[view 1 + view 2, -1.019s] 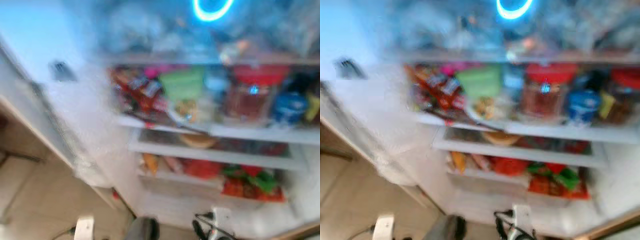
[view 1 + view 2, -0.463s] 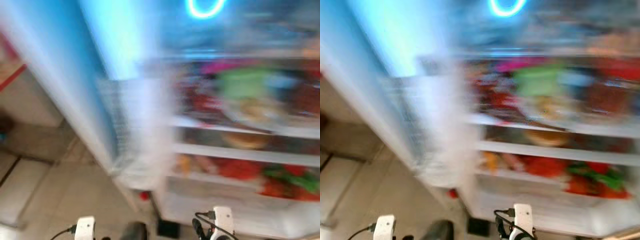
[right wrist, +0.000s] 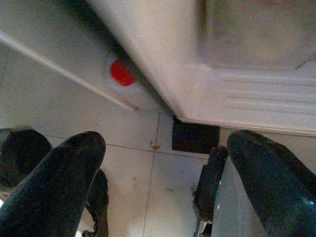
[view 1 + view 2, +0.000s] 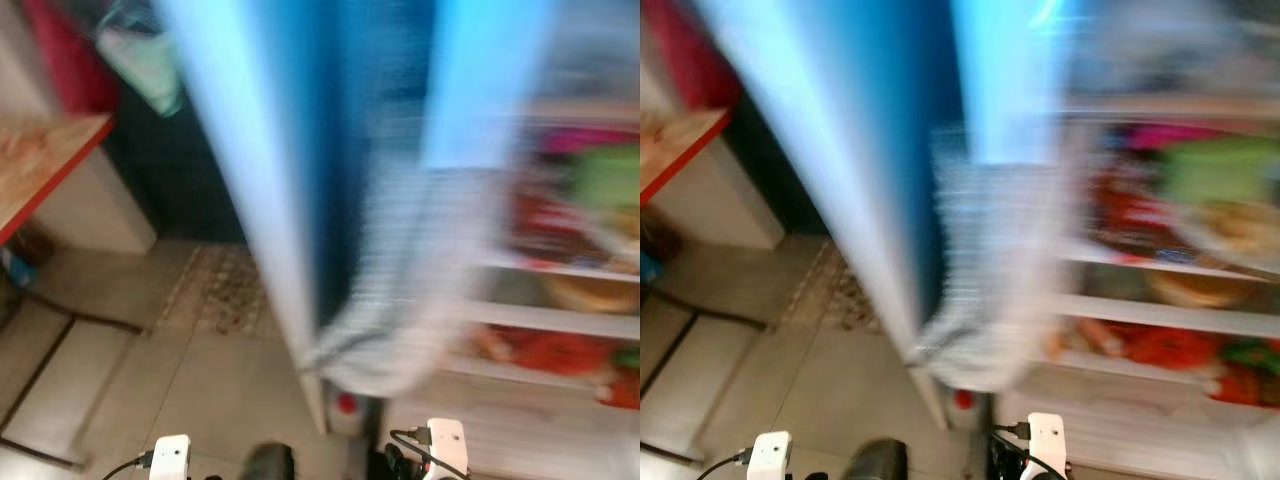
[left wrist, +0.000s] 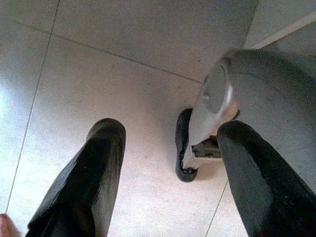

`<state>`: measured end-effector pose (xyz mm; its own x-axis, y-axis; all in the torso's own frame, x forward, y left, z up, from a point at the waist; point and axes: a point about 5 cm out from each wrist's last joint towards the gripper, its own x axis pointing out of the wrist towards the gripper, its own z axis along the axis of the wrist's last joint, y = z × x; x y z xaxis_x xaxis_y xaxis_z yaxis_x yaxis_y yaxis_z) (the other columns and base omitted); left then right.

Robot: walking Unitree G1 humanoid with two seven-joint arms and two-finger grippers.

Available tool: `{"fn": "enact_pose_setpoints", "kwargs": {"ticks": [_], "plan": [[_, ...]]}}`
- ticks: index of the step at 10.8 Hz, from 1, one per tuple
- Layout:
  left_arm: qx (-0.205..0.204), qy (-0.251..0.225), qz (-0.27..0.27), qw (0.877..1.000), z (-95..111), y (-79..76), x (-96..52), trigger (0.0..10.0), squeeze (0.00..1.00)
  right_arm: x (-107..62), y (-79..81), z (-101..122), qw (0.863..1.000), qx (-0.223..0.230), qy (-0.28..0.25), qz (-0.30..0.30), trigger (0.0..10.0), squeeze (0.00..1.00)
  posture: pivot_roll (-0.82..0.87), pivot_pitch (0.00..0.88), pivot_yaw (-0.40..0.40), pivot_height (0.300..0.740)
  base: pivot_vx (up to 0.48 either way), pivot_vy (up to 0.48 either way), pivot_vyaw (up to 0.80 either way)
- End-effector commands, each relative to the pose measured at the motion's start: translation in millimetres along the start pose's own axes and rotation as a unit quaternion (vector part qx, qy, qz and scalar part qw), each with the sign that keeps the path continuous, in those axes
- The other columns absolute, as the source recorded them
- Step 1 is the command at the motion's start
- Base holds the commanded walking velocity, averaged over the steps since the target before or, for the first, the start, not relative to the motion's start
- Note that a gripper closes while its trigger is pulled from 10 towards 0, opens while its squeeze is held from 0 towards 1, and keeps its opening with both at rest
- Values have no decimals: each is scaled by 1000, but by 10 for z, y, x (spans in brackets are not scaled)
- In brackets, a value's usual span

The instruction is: Restocking fridge

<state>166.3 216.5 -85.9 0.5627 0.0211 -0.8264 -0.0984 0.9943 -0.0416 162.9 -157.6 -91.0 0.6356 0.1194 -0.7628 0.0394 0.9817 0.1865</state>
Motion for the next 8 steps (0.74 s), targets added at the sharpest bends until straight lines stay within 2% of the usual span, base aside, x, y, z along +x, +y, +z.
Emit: {"fn": "enact_pose_setpoints", "kwargs": {"ticks": [1, 5, 6, 8], "plan": [[6, 18, 10, 1000, -89, 72, -27, 10000, 0, -81, 4, -306, 998, 25, 55, -10, 10000, 0, 63, 53, 95, 633, 0, 416, 0], [8, 23, 6, 1000, -101, 54, -25, 10000, 0, -86, -24, -310, 998, 21, 57, -20, 10000, 0, 63, 44, 90, 633, 0, 401, 0], [22, 21, 7, 1000, -87, 54, -22, 10000, 0, -87, -33, -315, 998, 18, 63, -23, 10000, 0, 64, 53, 89, 633, 0, 0, -475], [21, 24, 8, 999, -90, 53, -22, 10000, 0, -87, -35, -314, 998, 22, 63, -23, 10000, 0, 66, 61, 87, 633, 0, 0, -669]]}}
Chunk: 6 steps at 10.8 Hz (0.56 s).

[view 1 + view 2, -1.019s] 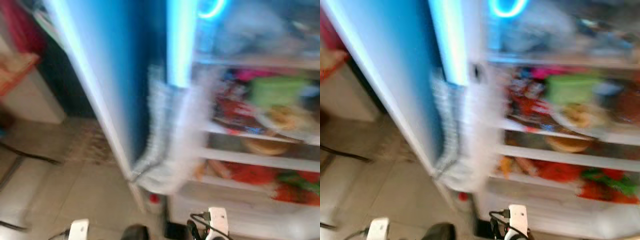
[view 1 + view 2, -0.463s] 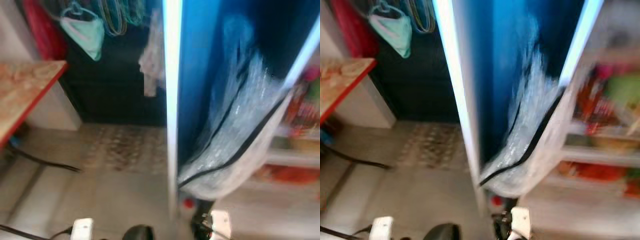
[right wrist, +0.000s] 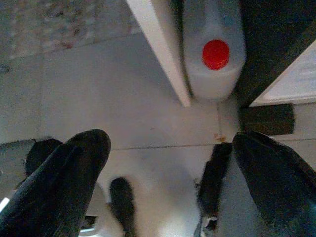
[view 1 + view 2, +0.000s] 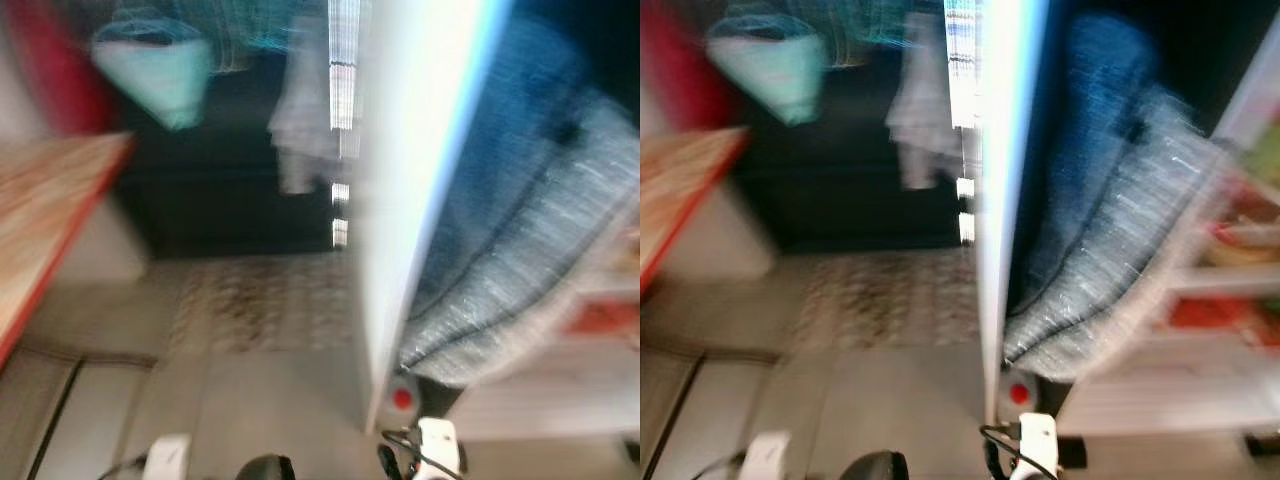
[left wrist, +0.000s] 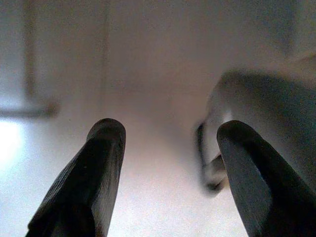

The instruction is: Restocking fridge

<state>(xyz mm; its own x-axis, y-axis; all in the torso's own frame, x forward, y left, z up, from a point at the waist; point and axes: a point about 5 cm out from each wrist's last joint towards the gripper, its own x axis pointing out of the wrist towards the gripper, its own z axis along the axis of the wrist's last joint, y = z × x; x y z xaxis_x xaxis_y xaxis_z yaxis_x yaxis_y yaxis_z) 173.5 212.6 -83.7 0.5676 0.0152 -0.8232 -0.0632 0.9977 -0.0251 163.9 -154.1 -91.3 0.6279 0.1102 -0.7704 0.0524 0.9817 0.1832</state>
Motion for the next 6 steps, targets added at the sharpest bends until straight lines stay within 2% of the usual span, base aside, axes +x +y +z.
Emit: {"fn": "enact_pose_setpoints", "kwargs": {"ticks": [1, 4, 6], "plan": [[-3, 26, 13, 1000, -160, 93, -44, 10000, 0, -94, -72, -309, 998, 16, 57, -16, 10000, 0, 70, 65, 86, 633, 0, 0, -600], [-5, 27, 16, 999, -155, 102, -44, 10000, 0, -87, -52, -270, 999, 23, 36, -10, 10000, 0, 78, 72, 91, 633, 0, 0, 0], [-7, 26, 17, 999, -152, 106, -44, 10000, 0, -86, -53, -282, 999, 23, 44, -14, 10000, 0, 81, 77, 92, 663, 0, 0, 0]]}}
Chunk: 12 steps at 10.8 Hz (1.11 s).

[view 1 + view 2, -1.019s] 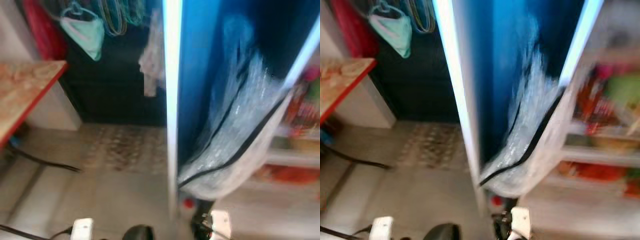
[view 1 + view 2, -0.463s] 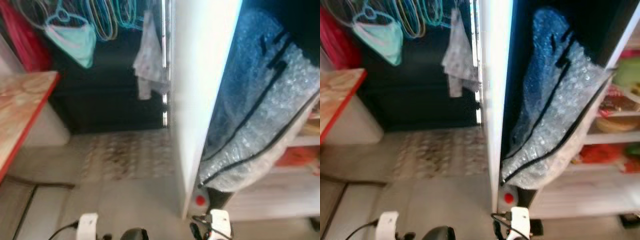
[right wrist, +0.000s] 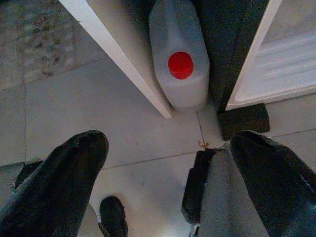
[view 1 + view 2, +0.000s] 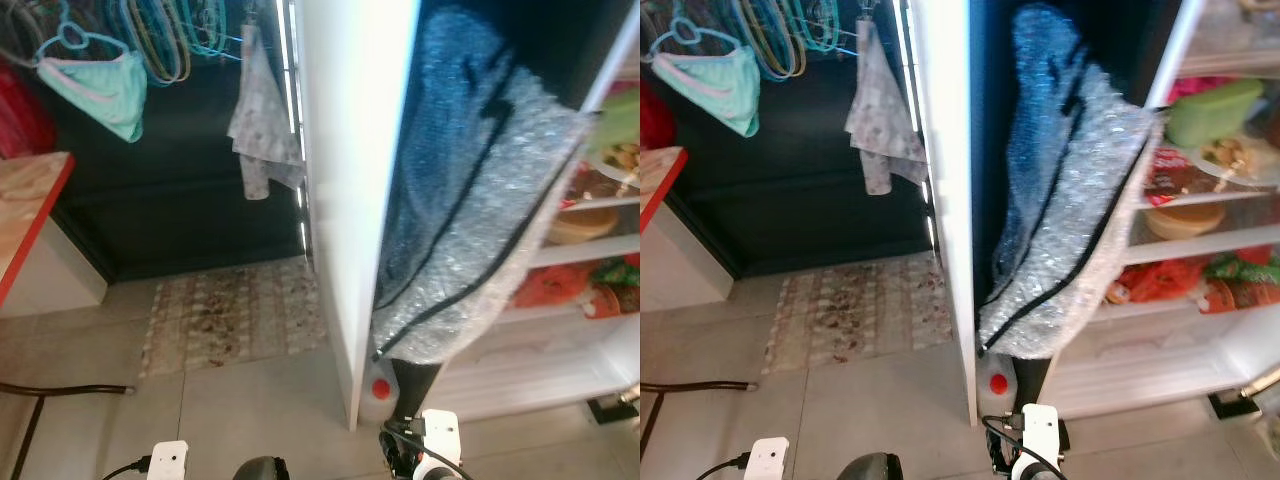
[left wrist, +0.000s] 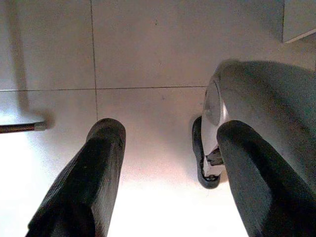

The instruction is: Restocking fridge

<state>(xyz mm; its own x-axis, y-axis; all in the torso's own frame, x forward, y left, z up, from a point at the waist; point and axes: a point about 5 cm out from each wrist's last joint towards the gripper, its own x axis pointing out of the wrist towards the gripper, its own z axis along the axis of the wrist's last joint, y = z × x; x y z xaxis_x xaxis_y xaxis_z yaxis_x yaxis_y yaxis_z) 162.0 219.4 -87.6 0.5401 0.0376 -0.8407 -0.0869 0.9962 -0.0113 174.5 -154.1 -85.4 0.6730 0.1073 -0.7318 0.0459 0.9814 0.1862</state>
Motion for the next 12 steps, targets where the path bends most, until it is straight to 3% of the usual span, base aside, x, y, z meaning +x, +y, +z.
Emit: {"fn": "enact_pose_setpoints", "kwargs": {"ticks": [1, 5, 10, 12], "plan": [[-3, 11, 4, 1000, -38, 30, -9, 10000, 0, -131, -68, -394, 997, 24, 75, -20, 10000, 0, 80, 77, 92, 678, 0, 0, 0], [0, 9, 4, 1000, -26, 27, -6, 10000, 0, -128, -73, -391, 996, 25, 77, -23, 10000, 0, 82, 81, 91, 740, 0, 0, 0], [-6, 7, 1, 1000, -21, -20, 3, 10000, 0, -129, -116, -367, 997, 21, 75, -23, 10000, 0, 83, 75, 69, 740, 0, 0, 0], [-10, 7, 1, 1000, -25, -30, 4, 10000, 0, -130, -125, -364, 997, 20, 74, -23, 10000, 0, 81, 74, 65, 740, -291, 0, 0]]}}
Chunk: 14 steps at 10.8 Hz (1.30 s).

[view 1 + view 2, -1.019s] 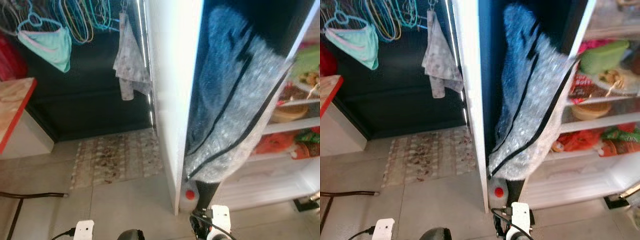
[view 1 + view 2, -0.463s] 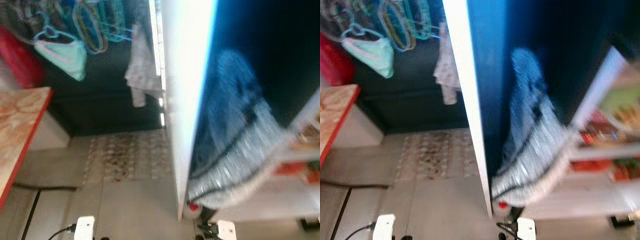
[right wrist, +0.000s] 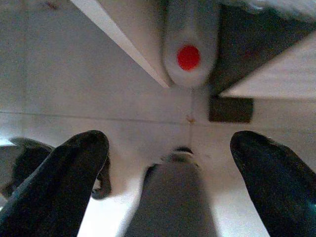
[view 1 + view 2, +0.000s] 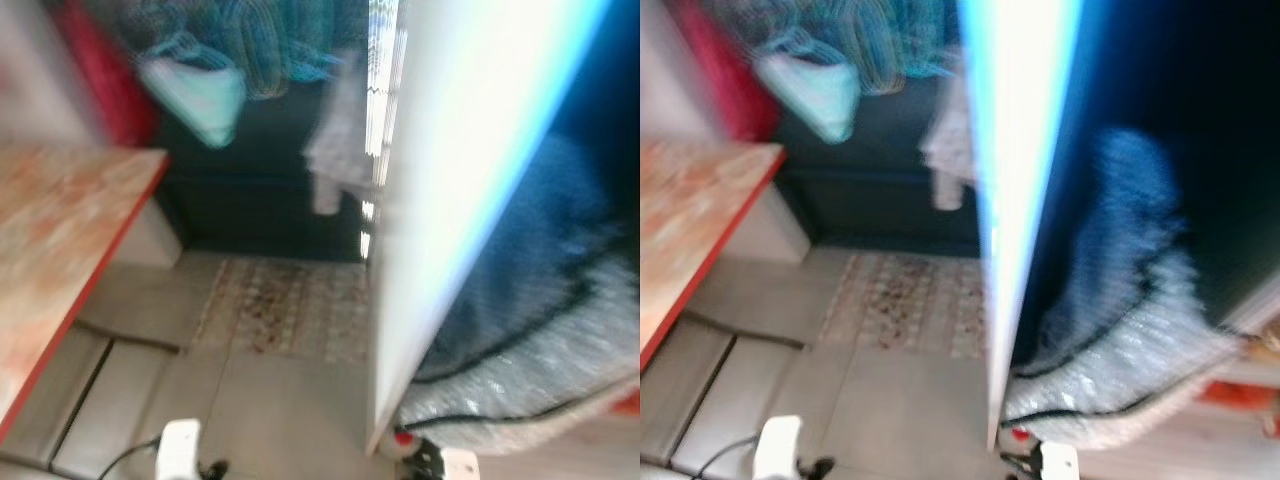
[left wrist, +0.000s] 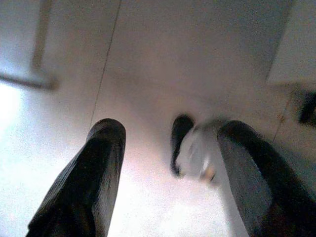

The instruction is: Restocking fridge

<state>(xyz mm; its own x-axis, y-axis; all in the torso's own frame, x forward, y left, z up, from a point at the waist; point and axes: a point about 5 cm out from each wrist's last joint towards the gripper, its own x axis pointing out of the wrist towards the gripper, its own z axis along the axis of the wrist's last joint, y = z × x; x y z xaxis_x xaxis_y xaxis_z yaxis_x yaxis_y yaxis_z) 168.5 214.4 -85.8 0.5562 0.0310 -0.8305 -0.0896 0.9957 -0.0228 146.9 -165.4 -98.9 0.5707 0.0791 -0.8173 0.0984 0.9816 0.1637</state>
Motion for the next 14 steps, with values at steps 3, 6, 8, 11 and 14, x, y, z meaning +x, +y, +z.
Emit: {"fn": "enact_pose_setpoints", "kwargs": {"ticks": [3, 6, 8, 11, 14], "plan": [[-6, 18, 5, 1000, -90, 26, -16, 10000, 0, -21, 19, -101, 1000, 5, 13, 3, 10000, 0, 78, 67, 68, 740, -316, 0, 0], [-5, 18, 5, 1000, -97, 29, -18, 10000, 0, -22, 23, -109, 1000, 4, 16, 4, 10000, 0, 78, 55, 68, 740, -322, 0, 0], [1, 18, 6, 1000, -97, 28, -18, 10000, 0, -24, 20, -117, 1000, 3, 18, 5, 10000, 0, 76, 46, 69, 740, -120, 0, 0], [-2, 17, 8, 1000, -90, 22, -15, 10000, 0, -21, 12, -103, 1000, 3, 16, 3, 10000, 0, 71, 55, 66, 740, 0, 0, 0], [-9, 19, 8, 1000, -90, 13, -13, 10000, 0, -20, 1, -92, 1000, 6, 15, -2, 10000, 0, 70, 62, 66, 740, 0, 160, 0]]}}
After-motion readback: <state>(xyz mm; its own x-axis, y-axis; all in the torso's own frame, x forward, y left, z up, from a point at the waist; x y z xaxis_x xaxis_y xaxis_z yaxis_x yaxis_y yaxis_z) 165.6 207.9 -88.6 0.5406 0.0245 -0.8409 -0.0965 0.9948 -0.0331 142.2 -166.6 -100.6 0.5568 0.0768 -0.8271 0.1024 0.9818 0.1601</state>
